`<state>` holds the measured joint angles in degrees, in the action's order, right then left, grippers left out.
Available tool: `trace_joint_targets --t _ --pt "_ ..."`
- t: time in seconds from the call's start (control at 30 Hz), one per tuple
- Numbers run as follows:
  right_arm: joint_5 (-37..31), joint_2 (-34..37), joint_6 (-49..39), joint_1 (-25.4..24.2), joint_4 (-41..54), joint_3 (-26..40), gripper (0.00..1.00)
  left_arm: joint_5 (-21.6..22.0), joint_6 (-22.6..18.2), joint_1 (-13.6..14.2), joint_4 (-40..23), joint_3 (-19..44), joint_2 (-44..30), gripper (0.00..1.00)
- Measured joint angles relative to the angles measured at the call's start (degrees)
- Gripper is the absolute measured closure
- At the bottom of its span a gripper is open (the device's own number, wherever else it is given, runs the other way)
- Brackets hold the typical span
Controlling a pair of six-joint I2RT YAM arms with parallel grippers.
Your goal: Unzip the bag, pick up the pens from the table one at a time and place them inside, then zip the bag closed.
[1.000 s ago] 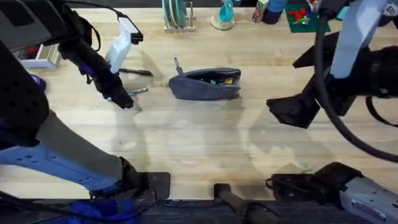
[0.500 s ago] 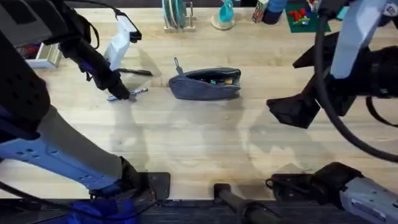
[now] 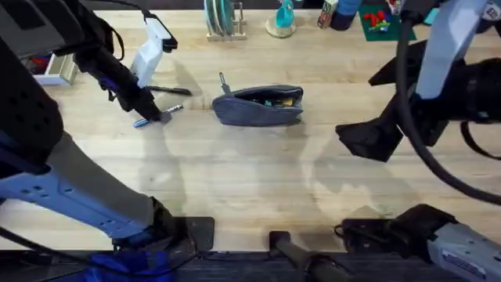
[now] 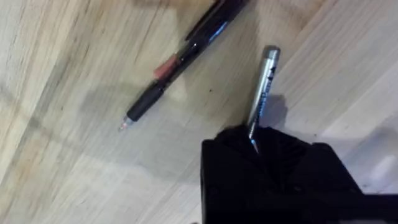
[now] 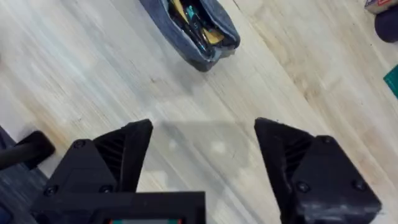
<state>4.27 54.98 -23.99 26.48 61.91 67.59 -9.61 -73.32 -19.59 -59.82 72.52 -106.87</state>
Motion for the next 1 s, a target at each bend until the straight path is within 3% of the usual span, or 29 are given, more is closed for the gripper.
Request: trace_joint_targets --t 0.33,0.67,0.93,1.0 --pt "0.0 0.0 0.0 0.0 0.0 0.0 0.005 -1.2 0.0 0.0 -5.4 2.0 -1.7 0.960" --pt "0.0 0.0 0.0 0.0 0.0 0.0 0.006 -4.1 -0.1 0.1 -12.4 9.8 -2.4 0.960" --pt "0.0 0.0 0.0 0.0 0.0 0.0 0.005 -5.1 -0.2 0.1 -13.8 12.0 5.4 0.961" --pt "0.0 0.0 0.0 0.0 0.0 0.0 0.005 -6.9 -0.2 0.1 -14.2 12.0 11.6 0.961"
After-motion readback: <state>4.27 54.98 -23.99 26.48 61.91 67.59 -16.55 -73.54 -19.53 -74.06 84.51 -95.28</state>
